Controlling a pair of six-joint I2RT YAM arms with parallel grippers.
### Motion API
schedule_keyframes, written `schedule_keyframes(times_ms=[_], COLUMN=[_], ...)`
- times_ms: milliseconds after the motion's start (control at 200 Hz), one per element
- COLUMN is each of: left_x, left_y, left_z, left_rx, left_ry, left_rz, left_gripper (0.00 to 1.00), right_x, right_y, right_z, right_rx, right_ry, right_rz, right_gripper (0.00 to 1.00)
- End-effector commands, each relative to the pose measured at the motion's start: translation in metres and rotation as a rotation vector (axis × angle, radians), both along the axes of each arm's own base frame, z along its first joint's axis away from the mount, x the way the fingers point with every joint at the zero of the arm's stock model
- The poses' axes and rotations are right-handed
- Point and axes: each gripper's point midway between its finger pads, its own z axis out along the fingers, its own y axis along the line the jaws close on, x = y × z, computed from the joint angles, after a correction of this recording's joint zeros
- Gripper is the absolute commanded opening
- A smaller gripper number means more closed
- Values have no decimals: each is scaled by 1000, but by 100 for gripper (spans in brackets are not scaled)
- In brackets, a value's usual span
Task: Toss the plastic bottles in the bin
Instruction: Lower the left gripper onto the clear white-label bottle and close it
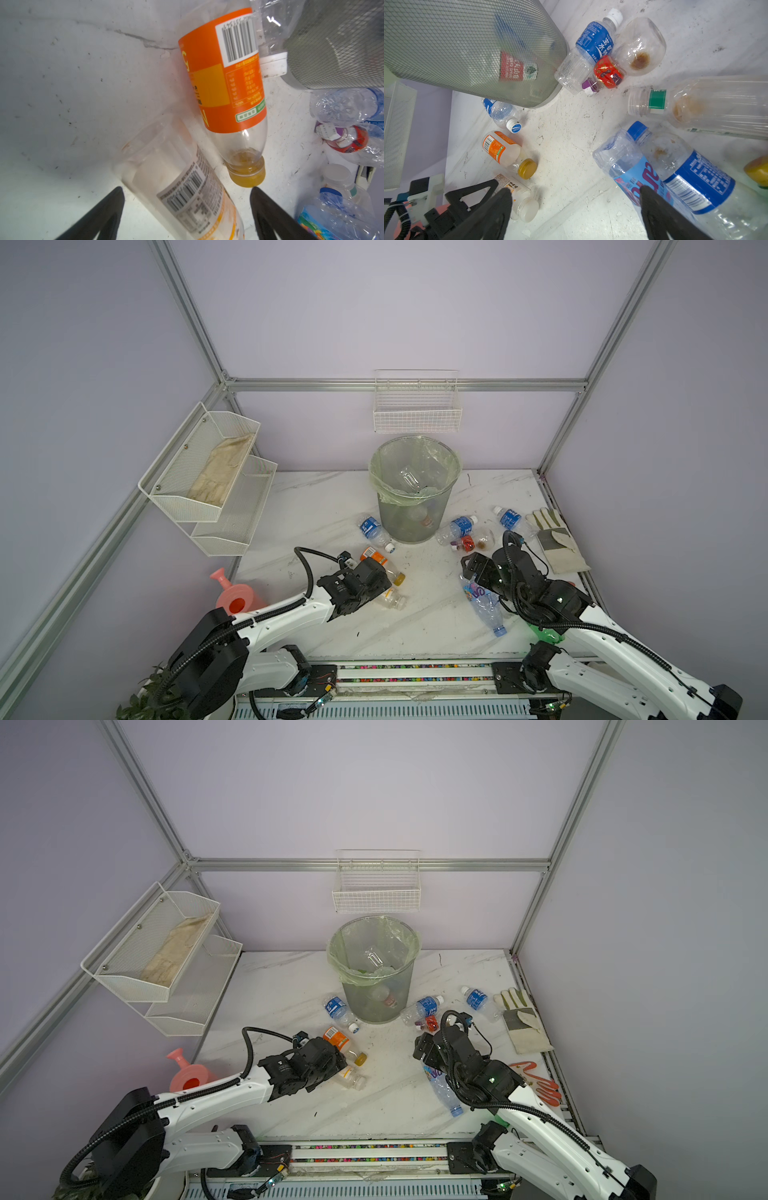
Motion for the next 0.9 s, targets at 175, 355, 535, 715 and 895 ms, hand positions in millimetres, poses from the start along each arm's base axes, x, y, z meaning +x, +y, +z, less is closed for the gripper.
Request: schedule_keyframes(times_ms=[175,355,535,715,895], left_x=[6,3,0,1,6], left_y=[-8,-5,4,17,30], left_z=[-19,-31,-29,-2,55], left_rx=[-24,6,28,41,31], left_ry=[8,34,29,-28,-150], left_rz=[32,31,44,68,86], left_gripper=[82,71,47,32,28], right_x=[-5,-6,-7,-8,-8], right_y=[-11,-12,-12,-12,-12], right_z=[-3,-2,2,5,10], right_rx=[-1,1,21,28,33], right_ry=[1,1,-3,-5,-18], right_rz=[-46,-47,-51,-50,-46], right_gripper=[97,97,97,97,97])
